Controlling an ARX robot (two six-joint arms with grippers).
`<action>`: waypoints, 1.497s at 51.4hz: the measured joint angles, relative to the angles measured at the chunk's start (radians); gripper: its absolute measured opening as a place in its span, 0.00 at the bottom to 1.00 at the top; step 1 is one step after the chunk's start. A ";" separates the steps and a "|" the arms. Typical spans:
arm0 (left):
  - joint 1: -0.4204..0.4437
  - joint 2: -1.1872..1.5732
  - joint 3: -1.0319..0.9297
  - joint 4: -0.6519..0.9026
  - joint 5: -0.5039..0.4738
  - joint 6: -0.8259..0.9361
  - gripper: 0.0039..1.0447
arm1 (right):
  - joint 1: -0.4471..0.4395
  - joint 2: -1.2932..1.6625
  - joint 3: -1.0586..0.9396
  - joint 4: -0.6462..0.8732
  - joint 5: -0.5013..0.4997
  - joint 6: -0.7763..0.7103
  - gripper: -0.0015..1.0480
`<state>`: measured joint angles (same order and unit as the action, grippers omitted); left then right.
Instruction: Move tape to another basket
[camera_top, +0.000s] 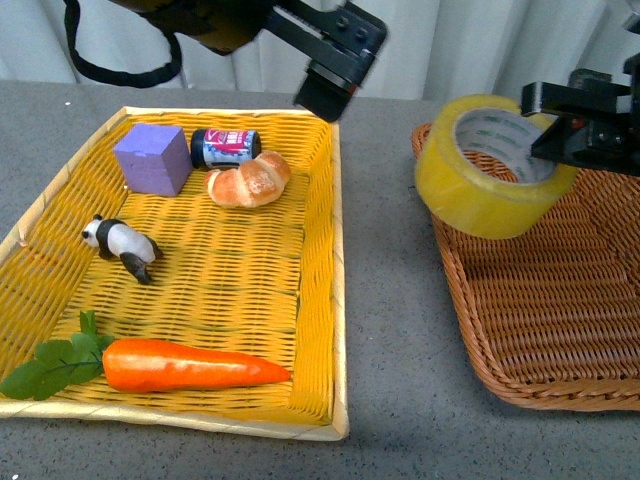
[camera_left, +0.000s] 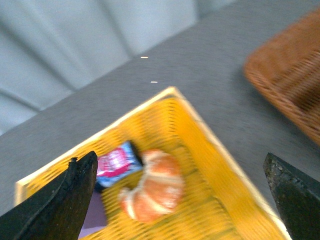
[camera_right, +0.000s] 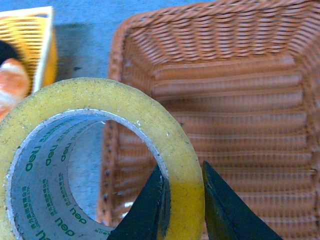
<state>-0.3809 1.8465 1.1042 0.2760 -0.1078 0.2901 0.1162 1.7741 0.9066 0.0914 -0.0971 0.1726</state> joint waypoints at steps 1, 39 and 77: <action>0.011 0.005 -0.001 0.025 -0.036 -0.012 0.94 | -0.006 0.001 -0.002 0.001 0.002 -0.004 0.15; 0.087 -0.005 -0.161 0.308 -0.329 -0.231 0.94 | -0.127 0.140 -0.078 0.113 0.074 -0.107 0.35; 0.246 -0.405 -0.766 0.811 -0.029 -0.287 0.04 | -0.114 -0.189 -0.668 1.231 0.096 -0.171 0.01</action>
<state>-0.1349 1.4418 0.3386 1.0874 -0.1371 0.0029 0.0017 1.5852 0.2382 1.3224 -0.0010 0.0021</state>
